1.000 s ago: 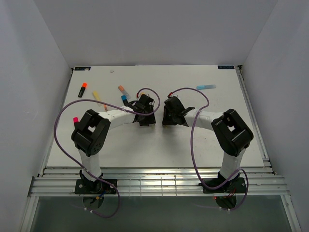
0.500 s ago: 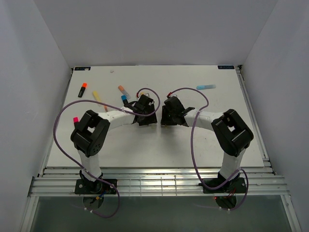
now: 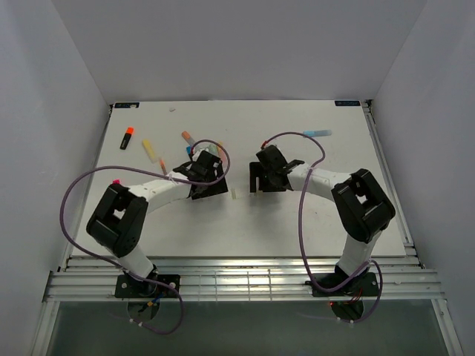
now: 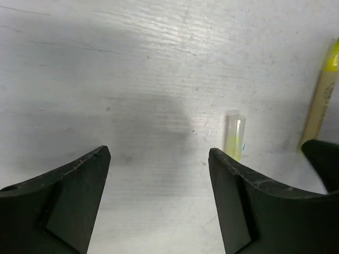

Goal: Open the pen caps

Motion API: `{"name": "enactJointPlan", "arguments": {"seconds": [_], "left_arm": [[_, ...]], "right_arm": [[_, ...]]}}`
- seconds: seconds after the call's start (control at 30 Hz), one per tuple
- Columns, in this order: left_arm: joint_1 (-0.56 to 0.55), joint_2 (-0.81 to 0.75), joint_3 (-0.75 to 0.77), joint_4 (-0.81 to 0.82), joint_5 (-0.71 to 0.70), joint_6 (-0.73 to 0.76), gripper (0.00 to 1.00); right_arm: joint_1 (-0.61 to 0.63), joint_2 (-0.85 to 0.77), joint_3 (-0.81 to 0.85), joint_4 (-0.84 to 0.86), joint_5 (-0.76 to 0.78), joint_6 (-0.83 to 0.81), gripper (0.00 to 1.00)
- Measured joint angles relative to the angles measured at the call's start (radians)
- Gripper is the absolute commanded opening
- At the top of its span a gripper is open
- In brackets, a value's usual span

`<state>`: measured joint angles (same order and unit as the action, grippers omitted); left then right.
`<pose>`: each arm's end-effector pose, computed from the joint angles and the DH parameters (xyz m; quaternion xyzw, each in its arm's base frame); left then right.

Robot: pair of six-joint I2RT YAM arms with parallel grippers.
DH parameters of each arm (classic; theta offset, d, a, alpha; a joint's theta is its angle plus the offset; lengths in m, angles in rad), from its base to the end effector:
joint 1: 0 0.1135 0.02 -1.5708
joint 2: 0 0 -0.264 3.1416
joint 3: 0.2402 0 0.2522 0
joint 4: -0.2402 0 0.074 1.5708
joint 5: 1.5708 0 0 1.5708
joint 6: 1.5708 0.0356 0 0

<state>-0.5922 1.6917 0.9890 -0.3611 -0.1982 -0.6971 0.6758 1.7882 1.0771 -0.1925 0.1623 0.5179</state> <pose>0.2781 -0.1786 0.1678 -0.0753 0.9607 -0.0734 0.2570 0.2917 0.2265 0.1711 -0.0478 0.9409 0.1201 0.3130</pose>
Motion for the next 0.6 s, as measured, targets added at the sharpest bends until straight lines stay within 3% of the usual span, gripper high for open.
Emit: {"name": "enactJointPlan", "arguments": {"seconds": [0.17, 0.33, 0.5, 0.6], "left_arm": [[0.023, -0.199, -0.027, -0.01, -0.031, 0.002, 0.9], [0.023, -0.367, -0.026, 0.043, -0.028, 0.024, 0.9], [0.023, -0.434, -0.038, 0.085, 0.02, 0.027, 0.9], [0.023, -0.468, -0.077, 0.111, 0.058, 0.026, 0.9]], "right_arm": [[-0.121, 0.002, 0.132, -0.147, 0.018, -0.076, 0.84], [-0.291, 0.055, 0.378, -0.211, 0.057, -0.153, 0.84], [-0.412, 0.261, 0.707, -0.301, 0.143, -0.141, 0.83], [-0.451, 0.368, 0.819, -0.335, 0.188, -0.097, 0.84]]}}
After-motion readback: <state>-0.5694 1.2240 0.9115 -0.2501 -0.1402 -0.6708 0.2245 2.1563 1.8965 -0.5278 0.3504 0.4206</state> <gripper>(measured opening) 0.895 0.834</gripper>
